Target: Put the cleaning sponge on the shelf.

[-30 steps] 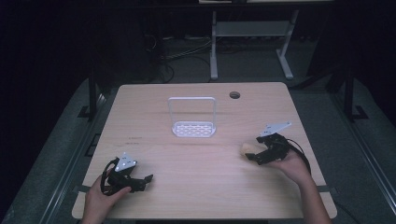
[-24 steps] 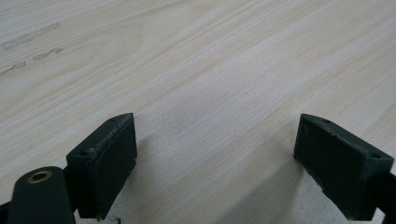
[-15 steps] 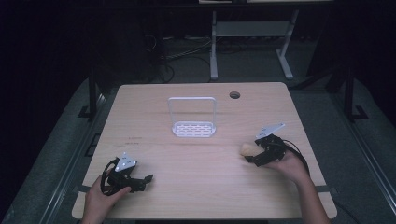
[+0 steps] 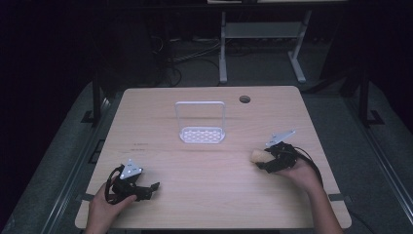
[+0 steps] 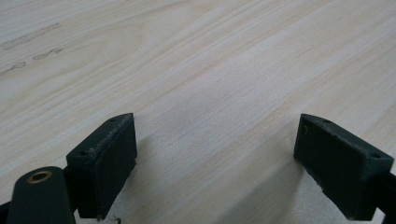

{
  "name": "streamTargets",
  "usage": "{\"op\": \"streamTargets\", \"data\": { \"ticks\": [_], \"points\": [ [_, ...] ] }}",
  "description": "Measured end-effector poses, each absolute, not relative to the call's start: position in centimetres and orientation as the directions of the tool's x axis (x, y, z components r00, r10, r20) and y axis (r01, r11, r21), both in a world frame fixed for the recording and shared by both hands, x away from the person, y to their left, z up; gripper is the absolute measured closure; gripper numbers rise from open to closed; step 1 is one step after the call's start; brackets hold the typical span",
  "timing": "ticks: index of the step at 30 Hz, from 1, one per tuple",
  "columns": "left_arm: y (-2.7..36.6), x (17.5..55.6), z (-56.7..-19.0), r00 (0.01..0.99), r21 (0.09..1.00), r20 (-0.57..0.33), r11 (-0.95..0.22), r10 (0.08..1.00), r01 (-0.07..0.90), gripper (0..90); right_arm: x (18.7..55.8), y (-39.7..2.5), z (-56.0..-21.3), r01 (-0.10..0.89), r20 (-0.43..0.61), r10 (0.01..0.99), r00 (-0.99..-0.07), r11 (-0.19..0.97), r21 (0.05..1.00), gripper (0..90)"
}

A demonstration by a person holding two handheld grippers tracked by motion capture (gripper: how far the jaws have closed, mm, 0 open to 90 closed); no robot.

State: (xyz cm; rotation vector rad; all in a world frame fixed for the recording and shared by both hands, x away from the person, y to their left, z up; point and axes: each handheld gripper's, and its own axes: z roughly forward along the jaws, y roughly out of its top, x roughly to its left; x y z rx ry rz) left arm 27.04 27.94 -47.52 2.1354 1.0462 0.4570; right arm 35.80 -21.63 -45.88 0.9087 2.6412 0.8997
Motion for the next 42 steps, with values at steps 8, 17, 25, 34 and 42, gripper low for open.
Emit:
{"op": "streamTargets", "data": {
  "ticks": [8,17,25,34,42],
  "points": [
    [27.9,27.0,-47.5,0.611,0.724,0.006,-0.425,0.792,0.543,12.7,35.6,-21.7,-45.8,0.485,0.003,0.611,-0.792,0.626,0.610,39.2],
    [27.9,27.0,-47.5,0.611,0.724,0.007,-0.425,0.792,0.543,12.7,35.3,-21.6,-45.3,0.488,0.006,0.618,-0.786,0.614,0.621,39.8],
    [27.9,27.0,-47.5,0.611,0.724,0.007,-0.425,0.792,0.543,12.7,35.0,-21.1,-44.5,0.488,0.029,0.622,-0.783,0.584,0.649,39.8],
    [27.9,27.0,-47.5,0.611,0.724,0.007,-0.425,0.792,0.543,12.7,34.7,-19.9,-44.0,0.461,0.031,0.602,-0.798,0.577,0.674,39.8],
    [27.9,27.0,-47.5,0.611,0.724,0.007,-0.425,0.792,0.543,12.7,34.8,-18.7,-43.7,0.459,0.045,0.596,-0.802,0.567,0.684,39.8]
  ]
}}
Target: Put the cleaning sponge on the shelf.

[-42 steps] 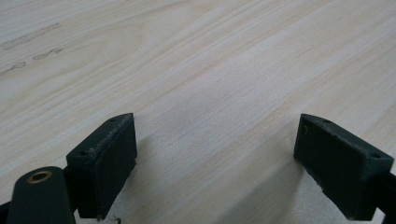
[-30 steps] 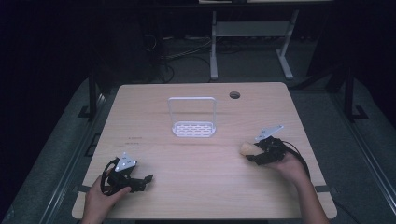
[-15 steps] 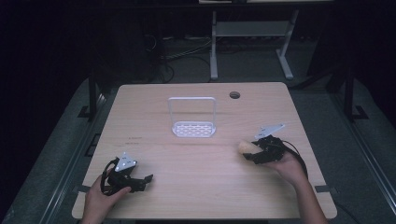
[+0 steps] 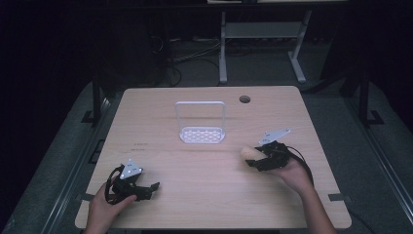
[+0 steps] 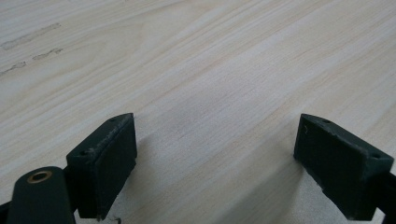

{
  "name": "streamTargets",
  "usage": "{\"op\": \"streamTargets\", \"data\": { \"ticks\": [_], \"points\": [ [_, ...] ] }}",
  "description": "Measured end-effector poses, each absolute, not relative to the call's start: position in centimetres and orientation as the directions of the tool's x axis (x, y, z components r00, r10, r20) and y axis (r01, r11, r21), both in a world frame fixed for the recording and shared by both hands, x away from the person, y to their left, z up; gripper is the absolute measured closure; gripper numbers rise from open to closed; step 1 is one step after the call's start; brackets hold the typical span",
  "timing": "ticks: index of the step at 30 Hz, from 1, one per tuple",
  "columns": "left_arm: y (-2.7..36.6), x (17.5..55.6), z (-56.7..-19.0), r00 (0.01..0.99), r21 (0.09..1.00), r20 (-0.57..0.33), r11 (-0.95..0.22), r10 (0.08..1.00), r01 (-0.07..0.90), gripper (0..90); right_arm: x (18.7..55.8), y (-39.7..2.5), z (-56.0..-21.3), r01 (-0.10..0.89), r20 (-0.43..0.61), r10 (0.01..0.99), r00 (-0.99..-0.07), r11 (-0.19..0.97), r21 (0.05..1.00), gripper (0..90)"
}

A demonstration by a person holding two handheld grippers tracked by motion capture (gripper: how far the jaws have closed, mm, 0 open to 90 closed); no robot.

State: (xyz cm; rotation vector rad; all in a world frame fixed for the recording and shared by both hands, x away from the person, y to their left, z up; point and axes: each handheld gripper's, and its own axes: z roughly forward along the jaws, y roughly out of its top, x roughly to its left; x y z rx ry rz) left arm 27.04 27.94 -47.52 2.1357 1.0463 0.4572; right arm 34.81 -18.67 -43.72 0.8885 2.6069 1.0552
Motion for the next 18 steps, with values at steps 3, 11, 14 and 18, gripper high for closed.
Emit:
{"op": "streamTargets", "data": {
  "ticks": [3,11,14,18],
  "points": [
    [27.9,27.0,-47.5,0.610,0.724,0.007,-0.425,0.792,0.543,12.7,35.0,-18.2,-43.5,0.454,0.041,0.595,-0.802,0.565,0.688,39.8],
    [27.9,27.0,-47.5,0.611,0.724,0.007,-0.425,0.792,0.544,12.7,35.5,-16.6,-43.0,0.437,0.036,0.583,-0.812,0.566,0.700,39.8],
    [27.9,27.0,-47.5,0.611,0.723,0.007,-0.426,0.792,0.544,12.7,35.7,-16.1,-42.9,0.427,0.031,0.575,-0.818,0.570,0.702,39.8],
    [28.0,27.0,-47.5,0.611,0.722,0.007,-0.427,0.791,0.545,12.7,35.8,-15.4,-42.7,0.425,0.033,0.574,-0.818,0.566,0.706,39.8]
  ]
}}
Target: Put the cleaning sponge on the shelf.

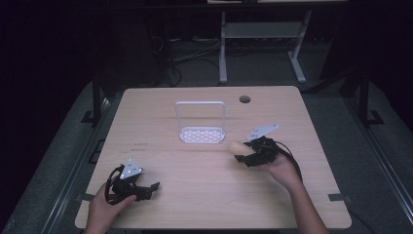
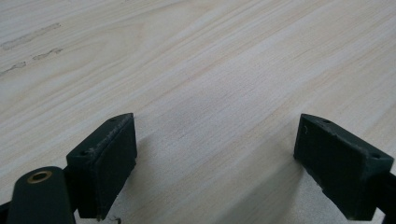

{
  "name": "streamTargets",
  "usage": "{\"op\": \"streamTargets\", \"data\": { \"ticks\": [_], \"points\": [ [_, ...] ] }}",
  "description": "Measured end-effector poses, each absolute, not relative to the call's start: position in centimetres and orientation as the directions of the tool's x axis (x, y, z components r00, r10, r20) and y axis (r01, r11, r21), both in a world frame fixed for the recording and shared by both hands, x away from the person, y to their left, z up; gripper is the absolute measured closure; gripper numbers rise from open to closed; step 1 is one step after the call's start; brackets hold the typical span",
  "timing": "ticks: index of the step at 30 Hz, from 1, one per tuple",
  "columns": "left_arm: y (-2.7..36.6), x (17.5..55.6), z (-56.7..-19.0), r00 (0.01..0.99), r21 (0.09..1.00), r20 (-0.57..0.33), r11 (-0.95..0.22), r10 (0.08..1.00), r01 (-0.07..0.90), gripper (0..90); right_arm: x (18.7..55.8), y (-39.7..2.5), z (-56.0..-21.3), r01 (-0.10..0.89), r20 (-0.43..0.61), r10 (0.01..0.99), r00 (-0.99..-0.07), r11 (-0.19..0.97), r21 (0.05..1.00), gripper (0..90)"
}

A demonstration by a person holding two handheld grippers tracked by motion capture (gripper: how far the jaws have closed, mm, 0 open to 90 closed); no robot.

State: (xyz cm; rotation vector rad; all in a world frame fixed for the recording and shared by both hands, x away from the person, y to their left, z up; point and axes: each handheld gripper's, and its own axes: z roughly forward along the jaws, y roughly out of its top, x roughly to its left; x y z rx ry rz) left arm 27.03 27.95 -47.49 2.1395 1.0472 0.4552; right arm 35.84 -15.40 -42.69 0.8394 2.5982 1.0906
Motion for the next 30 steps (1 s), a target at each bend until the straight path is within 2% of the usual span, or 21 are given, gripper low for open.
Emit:
{"op": "streamTargets", "data": {
  "ticks": [30],
  "points": [
    [27.9,27.0,-47.5,0.611,0.722,0.006,-0.426,0.792,0.545,12.7,38.0,-10.8,-42.0,0.408,0.021,0.573,-0.819,0.556,0.724,39.9]
  ]
}}
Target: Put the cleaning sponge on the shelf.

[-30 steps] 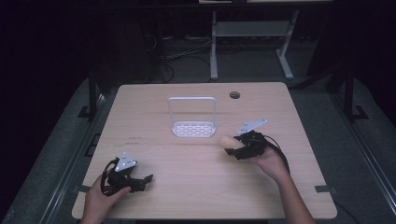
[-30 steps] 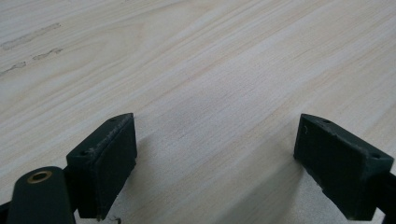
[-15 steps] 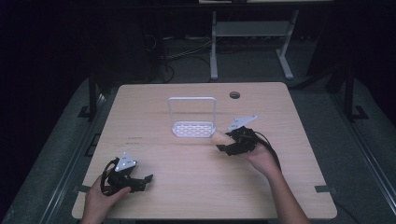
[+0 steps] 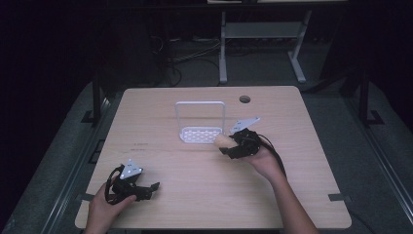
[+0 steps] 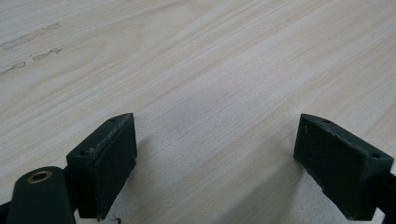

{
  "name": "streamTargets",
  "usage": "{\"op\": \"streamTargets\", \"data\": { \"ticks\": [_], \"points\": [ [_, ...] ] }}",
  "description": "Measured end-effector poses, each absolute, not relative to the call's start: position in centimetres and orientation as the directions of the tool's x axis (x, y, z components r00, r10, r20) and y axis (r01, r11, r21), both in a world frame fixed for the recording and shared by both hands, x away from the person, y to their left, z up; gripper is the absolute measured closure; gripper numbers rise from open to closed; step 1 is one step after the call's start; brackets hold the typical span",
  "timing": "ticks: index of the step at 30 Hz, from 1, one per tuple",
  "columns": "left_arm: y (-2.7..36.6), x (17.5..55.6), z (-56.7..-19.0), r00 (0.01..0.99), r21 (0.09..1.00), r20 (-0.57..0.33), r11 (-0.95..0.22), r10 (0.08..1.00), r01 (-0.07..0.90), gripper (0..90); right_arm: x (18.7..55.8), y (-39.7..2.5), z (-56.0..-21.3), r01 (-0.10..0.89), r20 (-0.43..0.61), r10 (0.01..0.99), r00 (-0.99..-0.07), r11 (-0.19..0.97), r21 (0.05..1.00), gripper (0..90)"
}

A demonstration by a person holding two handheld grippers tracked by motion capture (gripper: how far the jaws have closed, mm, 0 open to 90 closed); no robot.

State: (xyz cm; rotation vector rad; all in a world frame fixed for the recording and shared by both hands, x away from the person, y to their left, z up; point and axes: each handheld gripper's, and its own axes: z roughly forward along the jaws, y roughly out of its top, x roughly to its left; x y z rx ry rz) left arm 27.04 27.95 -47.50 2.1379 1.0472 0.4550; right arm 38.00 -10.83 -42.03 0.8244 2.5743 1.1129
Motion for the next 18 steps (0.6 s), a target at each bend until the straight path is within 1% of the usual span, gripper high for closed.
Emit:
{"op": "streamTargets", "data": {
  "ticks": [18],
  "points": [
    [27.9,27.0,-47.5,0.611,0.722,0.006,-0.426,0.792,0.545,12.7,39.0,-8.3,-42.3,0.421,0.011,0.605,-0.796,0.540,0.729,40.0]
  ]
}}
